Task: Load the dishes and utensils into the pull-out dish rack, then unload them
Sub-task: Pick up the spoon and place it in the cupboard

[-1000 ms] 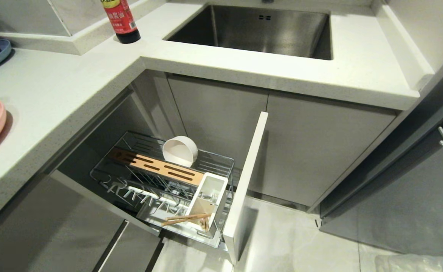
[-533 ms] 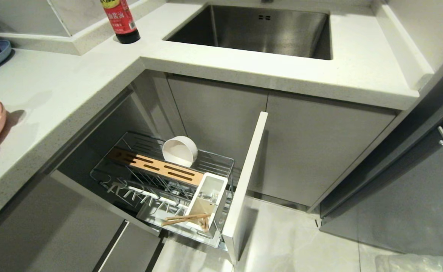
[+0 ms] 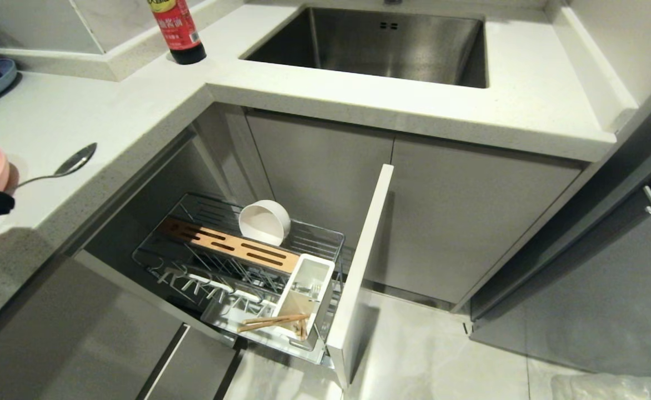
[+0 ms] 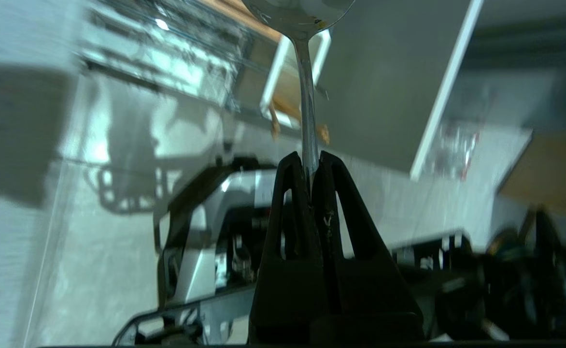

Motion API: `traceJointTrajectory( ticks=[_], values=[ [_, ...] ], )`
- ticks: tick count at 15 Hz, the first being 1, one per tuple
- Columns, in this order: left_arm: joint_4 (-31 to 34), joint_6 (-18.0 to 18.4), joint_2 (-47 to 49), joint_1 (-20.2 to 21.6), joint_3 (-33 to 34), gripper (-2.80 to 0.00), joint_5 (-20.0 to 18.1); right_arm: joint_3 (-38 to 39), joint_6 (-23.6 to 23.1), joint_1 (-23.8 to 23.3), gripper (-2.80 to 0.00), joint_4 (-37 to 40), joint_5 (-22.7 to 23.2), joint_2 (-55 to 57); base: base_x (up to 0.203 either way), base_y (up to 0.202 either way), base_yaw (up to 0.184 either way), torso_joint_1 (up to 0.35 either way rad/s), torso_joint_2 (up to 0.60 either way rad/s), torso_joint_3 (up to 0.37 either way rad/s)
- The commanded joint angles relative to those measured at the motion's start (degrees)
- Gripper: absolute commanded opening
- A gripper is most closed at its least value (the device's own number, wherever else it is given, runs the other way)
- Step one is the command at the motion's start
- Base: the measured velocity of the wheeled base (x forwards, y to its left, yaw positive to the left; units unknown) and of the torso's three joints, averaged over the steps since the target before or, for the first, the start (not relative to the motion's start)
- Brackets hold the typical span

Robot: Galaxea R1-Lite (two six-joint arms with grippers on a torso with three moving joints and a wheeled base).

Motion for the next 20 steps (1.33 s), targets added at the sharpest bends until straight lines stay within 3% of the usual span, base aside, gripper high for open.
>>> traceJointTrajectory(
  ticks=[1,5,9,11,14,20],
  values=[
    [1.21,-0.01,0.44,-5.9,0.06,-2.8,2.45,0.0,0.0,0.02,-2.8,0.0,0.02,-0.03,0.0,0.0,0.0,0.0,0.0,0.0],
    [3.9,-1.37,3.88,-19.64,0.05,-2.8,12.55,0.0,0.0,0.02,-2.8,0.0,0.02,-0.02,0.0,0.0,0.0,0.0,0.0,0.0],
    [4.32,-11.59,10.38,-33.83,-1.3,-2.8,20.03,0.0,0.0,0.02,-2.8,0.0,0.02,-0.01,0.0,0.0,0.0,0.0,0.0,0.0],
    [4.37,-17.29,14.86,-38.86,-2.9,-2.8,23.61,0.0,0.0,0.02,-2.8,0.0,0.02,0.05,0.0,0.0,0.0,0.0,0.0,0.0],
    [3.96,-21.64,20.64,-42.69,-3.93,-2.8,27.36,0.0,0.0,0.02,-2.8,0.0,0.02,0.05,0.0,0.0,0.0,0.0,0.0,0.0],
    [0.94,-22.81,29.58,-44.73,-4.01,-2.8,27.63,-0.06,0.0,0.02,-2.8,0.0,0.02,0.02,0.0,0.0,0.0,0.0,0.0,0.0]
  ],
)
